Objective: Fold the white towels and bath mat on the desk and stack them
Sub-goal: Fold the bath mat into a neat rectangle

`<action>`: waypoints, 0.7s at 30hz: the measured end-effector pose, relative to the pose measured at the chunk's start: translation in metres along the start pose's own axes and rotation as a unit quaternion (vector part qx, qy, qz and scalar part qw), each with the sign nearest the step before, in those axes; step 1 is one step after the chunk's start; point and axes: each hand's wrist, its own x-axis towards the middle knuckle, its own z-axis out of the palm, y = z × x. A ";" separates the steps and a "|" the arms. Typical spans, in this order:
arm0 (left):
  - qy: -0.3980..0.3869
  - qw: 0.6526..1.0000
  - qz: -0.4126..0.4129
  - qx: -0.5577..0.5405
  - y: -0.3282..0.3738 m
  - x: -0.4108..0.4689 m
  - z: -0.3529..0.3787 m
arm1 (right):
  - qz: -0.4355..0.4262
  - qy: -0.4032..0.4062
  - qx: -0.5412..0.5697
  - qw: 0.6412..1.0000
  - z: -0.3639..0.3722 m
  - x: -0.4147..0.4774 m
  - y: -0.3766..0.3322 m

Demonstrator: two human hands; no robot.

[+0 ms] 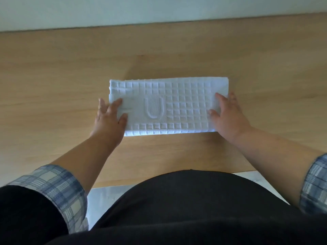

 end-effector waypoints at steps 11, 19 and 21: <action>-0.076 0.962 -0.066 -0.254 0.010 0.014 -0.022 | 0.132 -0.044 0.153 0.978 -0.017 0.013 -0.002; -0.033 0.963 -0.080 -0.257 -0.001 0.008 -0.028 | 0.078 -0.097 0.239 0.963 -0.007 0.002 -0.016; -0.010 0.970 -0.082 -0.229 -0.005 0.006 -0.038 | 0.065 -0.124 0.257 0.956 -0.008 0.003 -0.026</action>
